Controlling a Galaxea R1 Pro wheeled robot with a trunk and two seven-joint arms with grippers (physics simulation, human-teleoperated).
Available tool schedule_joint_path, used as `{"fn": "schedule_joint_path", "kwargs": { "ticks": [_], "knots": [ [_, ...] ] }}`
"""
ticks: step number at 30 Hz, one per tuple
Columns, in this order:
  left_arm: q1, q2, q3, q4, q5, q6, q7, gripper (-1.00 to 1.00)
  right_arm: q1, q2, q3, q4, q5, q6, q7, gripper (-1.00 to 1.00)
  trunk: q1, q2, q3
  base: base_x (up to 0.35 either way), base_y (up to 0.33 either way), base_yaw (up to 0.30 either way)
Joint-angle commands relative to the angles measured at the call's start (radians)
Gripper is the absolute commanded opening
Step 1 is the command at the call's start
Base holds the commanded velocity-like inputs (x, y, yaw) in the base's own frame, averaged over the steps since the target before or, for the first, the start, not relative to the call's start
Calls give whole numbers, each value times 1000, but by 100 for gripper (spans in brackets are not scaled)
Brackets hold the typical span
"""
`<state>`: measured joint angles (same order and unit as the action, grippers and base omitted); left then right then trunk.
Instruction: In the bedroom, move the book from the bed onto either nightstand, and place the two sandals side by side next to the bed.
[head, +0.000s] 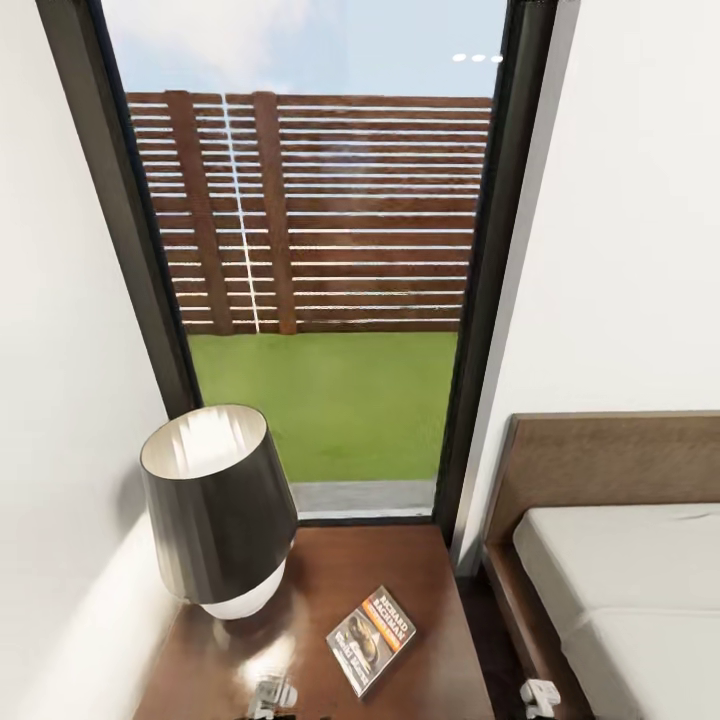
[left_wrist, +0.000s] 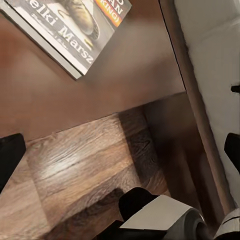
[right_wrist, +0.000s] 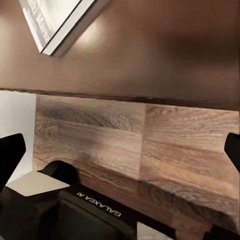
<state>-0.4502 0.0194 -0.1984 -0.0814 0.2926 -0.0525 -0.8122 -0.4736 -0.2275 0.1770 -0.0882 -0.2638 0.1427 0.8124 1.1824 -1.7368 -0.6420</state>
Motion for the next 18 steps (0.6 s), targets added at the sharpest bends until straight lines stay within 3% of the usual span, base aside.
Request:
{"fn": "schedule_joint_path", "kwargs": {
  "ticks": [1,6,11,18],
  "knots": [
    [-1,-5,-8,19,7,-18,10,100,0,1,6,16,-10,7,2,100,-4,7,2,0,0,0],
    [-1,-23,-8,53,7,-46,76,100,0,4,7,100,3,3,-2,100,-23,42,18,0,0,0],
    [29,-26,-8,58,8,-51,150,100,0,5,6,157,102,3,-5,100,-42,77,34,0,0,0],
    [96,-22,-7,59,9,-52,228,100,4,7,6,171,122,4,-6,100,-69,126,56,0,0,0]
  ]
}}
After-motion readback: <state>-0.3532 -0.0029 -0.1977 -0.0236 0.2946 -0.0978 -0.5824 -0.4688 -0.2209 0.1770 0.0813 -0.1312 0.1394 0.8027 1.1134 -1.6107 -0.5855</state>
